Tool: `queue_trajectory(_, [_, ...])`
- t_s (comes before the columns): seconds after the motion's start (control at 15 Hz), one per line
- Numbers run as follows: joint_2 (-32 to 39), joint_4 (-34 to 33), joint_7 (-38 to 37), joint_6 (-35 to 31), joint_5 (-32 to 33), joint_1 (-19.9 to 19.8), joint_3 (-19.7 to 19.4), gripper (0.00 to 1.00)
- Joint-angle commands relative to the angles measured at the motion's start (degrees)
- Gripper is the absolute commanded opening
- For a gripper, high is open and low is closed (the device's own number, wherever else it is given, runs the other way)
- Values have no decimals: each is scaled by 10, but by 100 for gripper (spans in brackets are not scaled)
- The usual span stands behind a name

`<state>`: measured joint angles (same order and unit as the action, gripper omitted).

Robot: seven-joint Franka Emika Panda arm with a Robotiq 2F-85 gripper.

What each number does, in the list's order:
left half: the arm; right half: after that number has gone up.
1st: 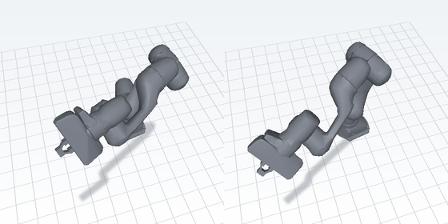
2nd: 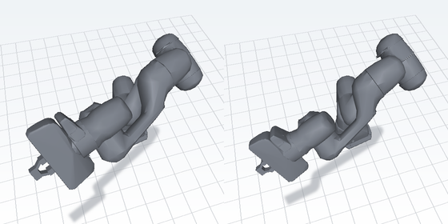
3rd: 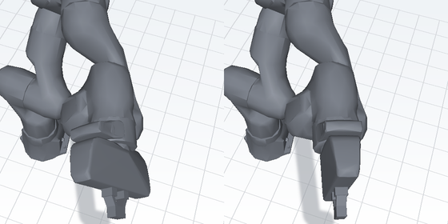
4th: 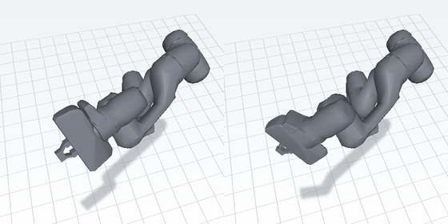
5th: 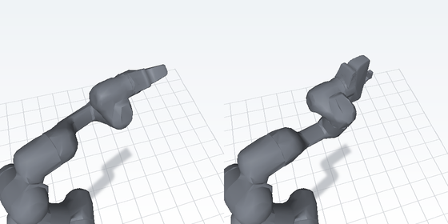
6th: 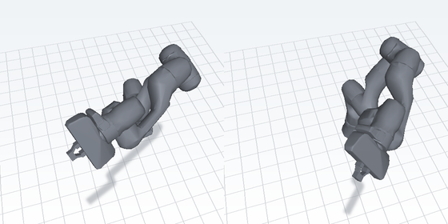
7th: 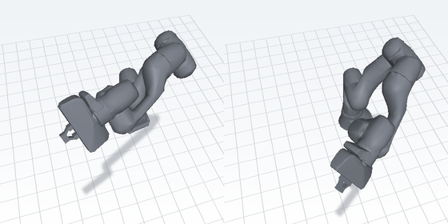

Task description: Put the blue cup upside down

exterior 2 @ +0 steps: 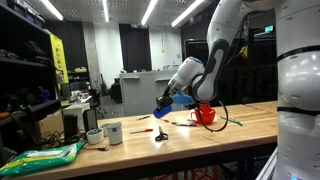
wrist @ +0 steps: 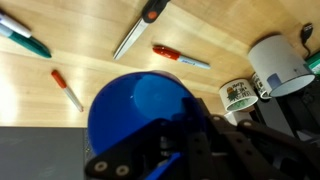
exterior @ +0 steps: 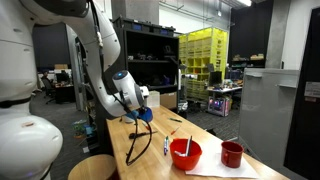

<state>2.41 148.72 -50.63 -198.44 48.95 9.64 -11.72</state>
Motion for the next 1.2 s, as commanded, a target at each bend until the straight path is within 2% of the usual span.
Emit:
queue_trajectory(0.0, [-38, 33, 0, 0, -28, -9, 13, 1])
queue_trajectory(0.13, [-66, 31, -7, 0, -44, -9, 16, 1])
queue_trajectory(0.27, [-98, 29, -21, -1, -60, 12, 5, 1])
queue_trajectory(0.47, [-138, 36, -50, -1, -75, 79, -53, 1])
queue_trajectory(0.8, [-193, 72, -73, 0, -84, 222, -208, 1])
queue_trajectory(1.13, [-224, 118, -51, 0, -80, 334, -380, 1])
